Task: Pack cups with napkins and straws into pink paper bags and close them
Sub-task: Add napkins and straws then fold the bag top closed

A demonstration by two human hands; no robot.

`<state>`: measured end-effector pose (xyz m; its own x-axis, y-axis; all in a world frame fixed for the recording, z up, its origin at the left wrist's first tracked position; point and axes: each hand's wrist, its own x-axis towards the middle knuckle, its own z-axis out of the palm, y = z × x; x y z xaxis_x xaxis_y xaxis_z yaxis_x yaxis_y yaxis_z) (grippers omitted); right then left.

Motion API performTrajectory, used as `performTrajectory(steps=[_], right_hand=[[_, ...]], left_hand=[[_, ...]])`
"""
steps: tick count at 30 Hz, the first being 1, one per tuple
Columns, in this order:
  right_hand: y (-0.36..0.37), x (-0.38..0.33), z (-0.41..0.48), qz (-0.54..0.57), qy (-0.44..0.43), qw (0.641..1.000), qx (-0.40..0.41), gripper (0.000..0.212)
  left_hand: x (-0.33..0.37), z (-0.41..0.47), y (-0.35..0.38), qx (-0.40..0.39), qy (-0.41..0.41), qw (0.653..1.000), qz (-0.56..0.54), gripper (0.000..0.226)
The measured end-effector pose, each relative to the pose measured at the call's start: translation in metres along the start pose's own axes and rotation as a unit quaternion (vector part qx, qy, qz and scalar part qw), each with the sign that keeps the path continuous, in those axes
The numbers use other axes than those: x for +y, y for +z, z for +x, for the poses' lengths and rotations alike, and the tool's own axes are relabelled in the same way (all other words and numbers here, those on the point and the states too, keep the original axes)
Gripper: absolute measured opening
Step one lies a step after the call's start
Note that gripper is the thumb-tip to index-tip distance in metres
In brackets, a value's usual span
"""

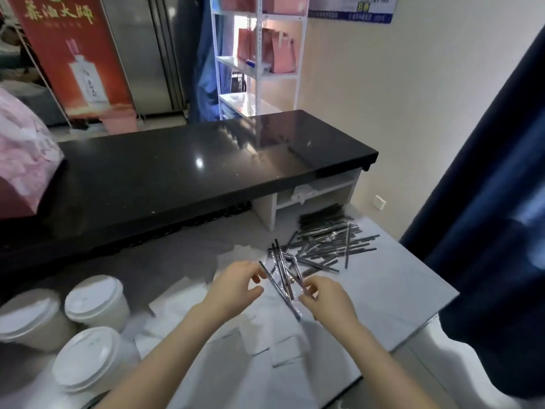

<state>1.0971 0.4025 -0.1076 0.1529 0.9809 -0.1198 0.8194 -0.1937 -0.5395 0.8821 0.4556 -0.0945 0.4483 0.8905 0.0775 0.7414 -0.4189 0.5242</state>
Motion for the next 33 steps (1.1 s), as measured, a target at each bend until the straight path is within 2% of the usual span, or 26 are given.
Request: performTrajectory(steps=[5,9,12,15,17,22,27,33], right_hand=[[0.030,0.006,0.036,-0.008,0.036,0.999,-0.009,0.035],[0.056,-0.002,0.063,-0.043,0.041,0.998,-0.011,0.047],[0.068,-0.005,0.074,-0.072,0.055,0.996,-0.005,0.042],[0.071,-0.003,0.081,-0.067,0.069,0.995,0.007,0.028],[0.070,-0.001,0.085,-0.062,0.071,0.996,0.011,0.019],[0.065,0.001,0.087,-0.039,0.068,0.997,0.014,0.015],[0.052,0.001,0.079,-0.039,0.063,0.997,0.029,0.017],[0.025,-0.007,0.058,-0.023,-0.038,0.998,0.048,0.020]], left_hand=[[-0.010,0.050,0.039,-0.062,-0.004,0.997,0.040,0.038],[-0.025,0.076,0.059,-0.076,-0.007,0.996,0.050,0.047],[-0.035,0.088,0.067,-0.078,-0.013,0.996,0.049,0.045],[-0.039,0.095,0.070,-0.084,-0.019,0.995,0.042,0.043],[-0.041,0.098,0.070,-0.078,-0.020,0.996,0.029,0.041],[-0.043,0.100,0.064,-0.063,-0.018,0.997,0.036,0.039],[-0.038,0.094,0.053,-0.003,0.000,0.999,0.038,0.042],[-0.025,0.072,0.016,0.079,0.073,0.991,0.076,0.033]])
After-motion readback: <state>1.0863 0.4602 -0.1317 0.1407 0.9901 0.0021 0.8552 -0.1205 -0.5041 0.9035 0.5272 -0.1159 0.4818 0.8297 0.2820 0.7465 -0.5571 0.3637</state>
